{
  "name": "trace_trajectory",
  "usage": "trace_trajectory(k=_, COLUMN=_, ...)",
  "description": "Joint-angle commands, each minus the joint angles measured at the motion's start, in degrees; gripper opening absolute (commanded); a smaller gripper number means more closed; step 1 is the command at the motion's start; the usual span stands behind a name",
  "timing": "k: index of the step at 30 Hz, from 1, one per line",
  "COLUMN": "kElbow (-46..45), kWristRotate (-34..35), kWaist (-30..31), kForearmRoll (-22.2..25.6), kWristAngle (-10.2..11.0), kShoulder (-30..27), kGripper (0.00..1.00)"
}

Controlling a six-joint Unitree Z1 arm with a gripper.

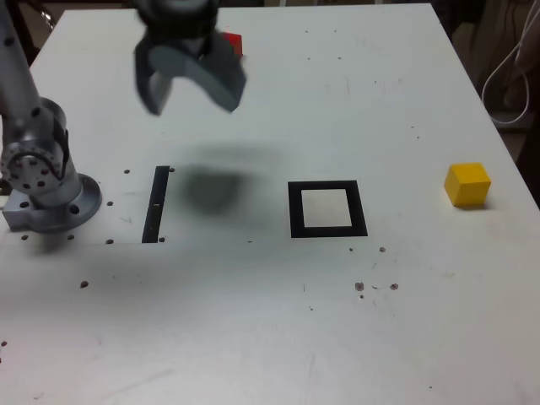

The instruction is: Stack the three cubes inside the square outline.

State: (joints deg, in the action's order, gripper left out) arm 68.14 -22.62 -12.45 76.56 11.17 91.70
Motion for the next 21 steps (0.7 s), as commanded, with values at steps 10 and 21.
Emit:
trace_trajectory(k=10, kElbow=15.7, kWristRotate=-12.79, kWaist=-13.47, kForearmRoll=4.07, kWristAngle=3.71, kShoulder=6.79, kGripper=0.96)
trace_trajectory(k=21, kElbow=33.93, kWristRotate=-25.83, kWaist=-23.3, kForearmRoll=6.47, kWristAngle=6.5, kShoulder=15.41, kGripper=0.96)
